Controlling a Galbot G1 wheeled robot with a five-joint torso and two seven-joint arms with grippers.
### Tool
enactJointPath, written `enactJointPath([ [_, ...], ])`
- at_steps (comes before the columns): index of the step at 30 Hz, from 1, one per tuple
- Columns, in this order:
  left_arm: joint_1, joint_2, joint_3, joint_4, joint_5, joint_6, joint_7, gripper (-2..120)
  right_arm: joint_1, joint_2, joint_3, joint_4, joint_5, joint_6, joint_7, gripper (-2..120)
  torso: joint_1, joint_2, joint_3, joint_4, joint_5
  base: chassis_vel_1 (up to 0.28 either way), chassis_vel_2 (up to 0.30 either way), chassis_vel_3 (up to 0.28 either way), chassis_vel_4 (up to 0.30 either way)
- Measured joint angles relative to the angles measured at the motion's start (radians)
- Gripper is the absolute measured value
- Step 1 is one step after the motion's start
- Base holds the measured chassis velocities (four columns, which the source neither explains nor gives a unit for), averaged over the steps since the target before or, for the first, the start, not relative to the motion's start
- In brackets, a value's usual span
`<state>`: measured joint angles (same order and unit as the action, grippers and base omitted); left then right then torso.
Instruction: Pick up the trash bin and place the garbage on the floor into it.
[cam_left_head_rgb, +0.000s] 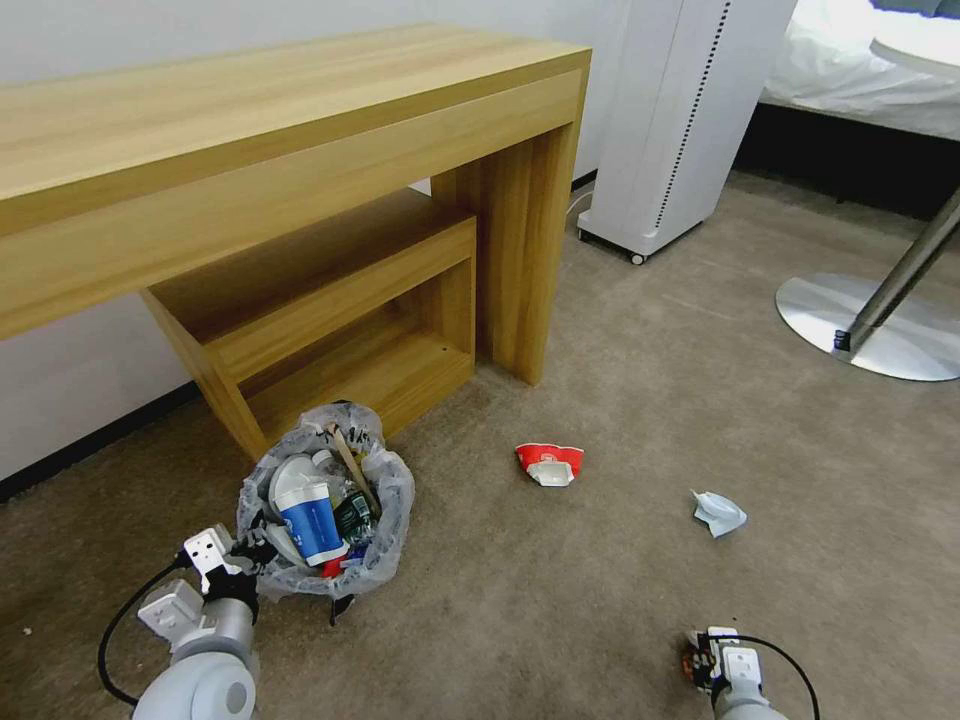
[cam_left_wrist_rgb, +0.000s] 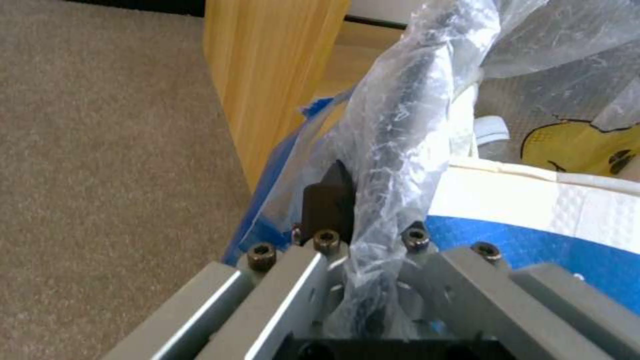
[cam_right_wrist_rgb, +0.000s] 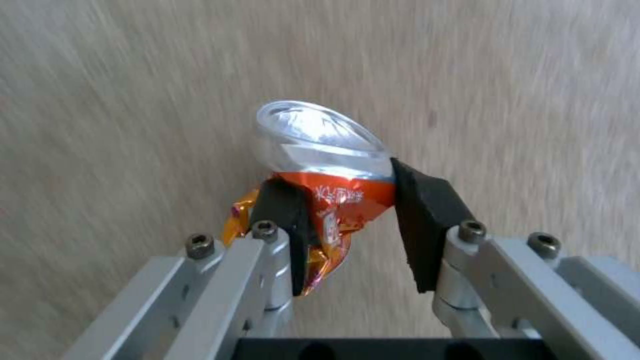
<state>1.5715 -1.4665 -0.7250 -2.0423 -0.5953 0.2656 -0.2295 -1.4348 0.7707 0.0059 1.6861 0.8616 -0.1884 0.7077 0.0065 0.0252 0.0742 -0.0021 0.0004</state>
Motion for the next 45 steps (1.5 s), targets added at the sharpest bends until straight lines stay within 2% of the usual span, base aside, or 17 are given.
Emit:
enactJointPath([
  [1, 0.000, 0.000, 0.000, 0.000, 0.000, 0.000, 0.000, 0, 0.000, 0.000, 0.000, 0.000, 0.000, 0.000, 0.000, 26, 0.000, 0.000, 0.000, 0.0000, 0.0000, 0.000, 0.000, 0.000, 0.000],
  [8, -0.009, 0.001, 0.001, 0.011, -0.001, 0.000, -0.002, 0, -0.013, -0.065, 0.076, 0.171, -0.123, 0.239, -0.173, 26, 0.000, 0.000, 0.000, 0.0000, -0.0005, 0.000, 0.000, 0.000, 0.000],
  [12, -0.011, 0.000, 0.002, 0.010, -0.003, 0.001, -0.004, 0, 0.022, -0.090, 0.072, 0.241, -0.144, 0.294, -0.203, 26, 0.000, 0.000, 0.000, -0.0001, -0.0003, 0.000, 0.000, 0.000, 0.000],
  [14, -0.011, 0.001, 0.004, 0.007, -0.005, 0.007, -0.006, 0, 0.092, -0.122, 0.045, 0.337, -0.156, 0.304, -0.215, 26, 0.000, 0.000, 0.000, 0.0000, -0.0004, 0.000, 0.000, 0.000, 0.000],
  [16, -0.011, 0.001, 0.004, 0.006, -0.005, 0.008, -0.007, 0, 0.123, -0.132, 0.029, 0.369, -0.145, 0.298, -0.216, 26, 0.000, 0.000, 0.000, -0.0001, -0.0005, 0.000, 0.000, 0.000, 0.000],
  [18, -0.011, 0.000, 0.006, 0.001, -0.005, 0.014, -0.010, 0, 0.274, -0.159, -0.063, 0.465, -0.074, 0.282, -0.222, 26, 0.000, 0.000, 0.000, 0.0000, -0.0004, 0.000, 0.000, 0.000, 0.000],
  [20, -0.011, -0.001, 0.007, 0.000, -0.005, 0.016, -0.011, 0, 0.329, -0.168, -0.101, 0.490, -0.042, 0.284, -0.239, 26, 0.000, 0.000, 0.000, 0.0003, -0.0004, 0.000, 0.000, 0.000, 0.000],
  [24, -0.022, 0.003, 0.025, -0.001, -0.008, 0.027, -0.021, 0, 0.429, -0.208, -0.170, 0.538, 0.036, 0.321, -0.356, 26, 0.000, 0.000, 0.000, 0.0006, -0.0003, 0.000, 0.000, 0.000, 0.000],
  [26, -0.040, 0.011, 0.055, 0.002, -0.018, 0.040, -0.030, 0, 0.465, -0.236, -0.208, 0.556, 0.065, 0.344, -0.420, 26, 0.000, 0.000, 0.000, -0.0005, -0.0007, 0.000, 0.000, 0.000, 0.000],
  [28, -0.042, 0.011, 0.061, 0.002, -0.020, 0.042, -0.030, 0, 0.486, -0.238, -0.237, 0.559, 0.077, 0.344, -0.425, 26, 0.000, 0.000, 0.000, -0.0006, -0.0006, 0.000, 0.000, 0.000, 0.000],
  [30, -0.043, 0.009, 0.068, -0.001, -0.019, 0.047, -0.035, 0, 0.571, -0.221, -0.332, 0.562, 0.113, 0.326, -0.404, 26, 0.000, 0.000, 0.000, -0.0003, -0.0003, 0.000, 0.000, 0.000, 0.000],
  [32, -0.042, 0.006, 0.069, -0.004, -0.017, 0.049, -0.036, 0, 0.612, -0.206, -0.370, 0.562, 0.128, 0.313, -0.386, 26, 0.000, 0.000, 0.000, -0.0001, -0.0001, 0.000, 0.000, 0.000, 0.000],
  [34, -0.038, 0.001, 0.073, -0.015, -0.012, 0.053, -0.037, 0, 0.724, -0.149, -0.466, 0.554, 0.184, 0.271, -0.316, 26, 0.000, 0.000, 0.000, 0.0002, -0.0006, 0.000, 0.000, 0.000, 0.000],
  [35, -0.038, 0.001, 0.073, -0.015, -0.012, 0.053, -0.037, 0, 0.724, -0.149, -0.466, 0.554, 0.184, 0.271, -0.316, 26, 0.000, 0.000, 0.000, 0.0002, -0.0006, 0.000, 0.000, 0.000, 0.000],
  [37, -0.029, -0.006, 0.077, -0.033, -0.004, 0.056, -0.037, 0, 0.813, -0.081, -0.543, 0.518, 0.225, 0.242, -0.257, 26, 0.000, 0.000, 0.000, 0.0002, -0.0006, 0.000, 0.000, 0.000, 0.000],
  [39, -0.025, -0.007, 0.078, -0.037, 0.000, 0.056, -0.037, 0, 0.833, -0.058, -0.561, 0.504, 0.235, 0.236, -0.245, 26, 0.000, 0.000, 0.000, 0.0002, -0.0003, 0.000, 0.000, 0.000, 0.000],
  [45, 0.003, -0.021, 0.067, -0.069, 0.018, 0.057, -0.033, 0, 0.902, 0.086, -0.658, 0.405, 0.322, 0.156, -0.142, 26, 0.000, 0.000, 0.000, 0.0001, -0.0003, 0.000, 0.000, 0.000, 0.000],
])
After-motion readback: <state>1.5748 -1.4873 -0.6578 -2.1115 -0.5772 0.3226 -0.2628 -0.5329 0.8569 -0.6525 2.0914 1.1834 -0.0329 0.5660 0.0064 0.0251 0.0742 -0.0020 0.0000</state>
